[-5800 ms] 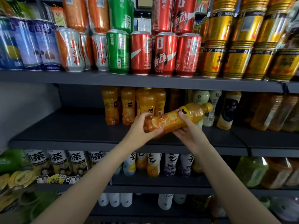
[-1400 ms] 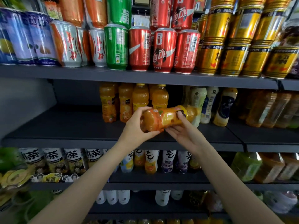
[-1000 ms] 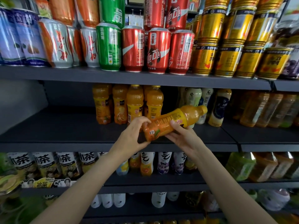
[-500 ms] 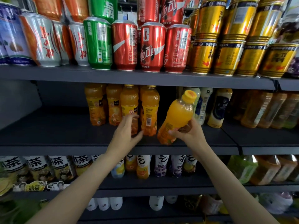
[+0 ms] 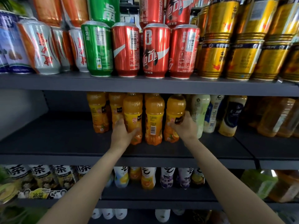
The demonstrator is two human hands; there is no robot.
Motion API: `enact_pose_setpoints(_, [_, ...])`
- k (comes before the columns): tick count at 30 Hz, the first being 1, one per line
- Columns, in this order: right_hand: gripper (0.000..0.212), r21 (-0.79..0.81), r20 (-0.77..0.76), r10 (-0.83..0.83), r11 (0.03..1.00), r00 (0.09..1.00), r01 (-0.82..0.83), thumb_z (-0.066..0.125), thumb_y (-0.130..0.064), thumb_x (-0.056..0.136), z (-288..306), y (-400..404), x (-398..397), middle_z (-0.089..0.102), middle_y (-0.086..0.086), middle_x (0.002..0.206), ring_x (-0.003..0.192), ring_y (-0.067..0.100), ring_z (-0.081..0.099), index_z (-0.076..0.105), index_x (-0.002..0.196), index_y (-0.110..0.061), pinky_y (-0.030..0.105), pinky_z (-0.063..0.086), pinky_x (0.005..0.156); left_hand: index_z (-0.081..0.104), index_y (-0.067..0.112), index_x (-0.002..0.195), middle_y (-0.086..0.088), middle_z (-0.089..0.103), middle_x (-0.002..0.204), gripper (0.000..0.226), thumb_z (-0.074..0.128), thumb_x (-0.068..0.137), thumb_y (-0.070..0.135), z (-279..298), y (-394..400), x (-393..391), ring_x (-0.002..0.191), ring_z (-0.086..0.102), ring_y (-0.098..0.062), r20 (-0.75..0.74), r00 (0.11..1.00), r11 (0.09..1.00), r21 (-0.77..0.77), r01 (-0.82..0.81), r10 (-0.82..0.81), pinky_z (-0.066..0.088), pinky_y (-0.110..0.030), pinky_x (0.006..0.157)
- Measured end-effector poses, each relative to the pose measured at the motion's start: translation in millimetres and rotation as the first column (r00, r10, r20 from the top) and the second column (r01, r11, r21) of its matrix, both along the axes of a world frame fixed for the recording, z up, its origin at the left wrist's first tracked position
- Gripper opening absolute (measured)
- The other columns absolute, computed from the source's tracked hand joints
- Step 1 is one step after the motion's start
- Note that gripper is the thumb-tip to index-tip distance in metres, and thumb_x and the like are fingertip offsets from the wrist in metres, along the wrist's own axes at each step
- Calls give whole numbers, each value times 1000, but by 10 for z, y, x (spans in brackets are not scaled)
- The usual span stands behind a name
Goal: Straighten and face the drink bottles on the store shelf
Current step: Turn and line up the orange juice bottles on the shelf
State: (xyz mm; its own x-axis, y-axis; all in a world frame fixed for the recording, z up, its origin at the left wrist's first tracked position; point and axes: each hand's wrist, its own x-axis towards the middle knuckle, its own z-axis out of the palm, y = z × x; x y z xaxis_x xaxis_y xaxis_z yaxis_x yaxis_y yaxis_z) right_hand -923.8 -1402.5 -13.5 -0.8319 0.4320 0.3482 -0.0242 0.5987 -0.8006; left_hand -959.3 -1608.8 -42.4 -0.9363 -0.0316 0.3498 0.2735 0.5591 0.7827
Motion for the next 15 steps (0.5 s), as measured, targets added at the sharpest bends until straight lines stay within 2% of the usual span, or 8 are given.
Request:
enact_pose_setpoints(4, [46,-81,-26,6,997,1000,-8,68,-23,86,-21,-42,-308,63,15,114,108,31,59,47,120,-2,27,39,78,47,9,122,-9,57,121,60,74,75,35,-28,-33,-13,115,53,-26,-50,999,1000,-13,4,-5,45,-40,94])
enact_pose_setpoints(6, [43,-43,23,26,999,999,-25,66,-22,87,-120,-25,-362,63,15,114,107,30,59,47,119,-1,25,39,75,48,10,122,-8,58,120,60,75,75,36,-54,-40,-14,113,54,-24,-79,997,1000,-3,17,-17,45,-37,93])
enact_pose_setpoints(9, [45,21,76,31,999,997,-32,73,-12,79,-363,33,-373,62,16,112,105,31,59,51,116,0,30,44,79,48,11,124,-7,57,122,63,74,74,39,-86,-55,-29,114,54,-22,-100,994,999,8,41,-40,45,-37,94])
enact_pose_setpoints(13, [36,23,82,-16,1000,996,14,66,-14,85,-373,52,-603,64,20,110,102,35,60,54,116,2,35,46,79,48,10,123,-6,58,121,64,75,73,40,-91,-53,-38,112,55,-21,-106,994,999,23,35,-32,46,-36,93])
enact_pose_setpoints(15, [34,-29,99,-17,999,995,20,60,-16,89,-336,24,-774,63,19,113,104,34,60,53,119,-1,31,43,76,49,9,123,-7,58,121,66,74,72,42,-90,-53,-39,112,55,-22,-101,995,1000,19,22,-20,47,-39,93])
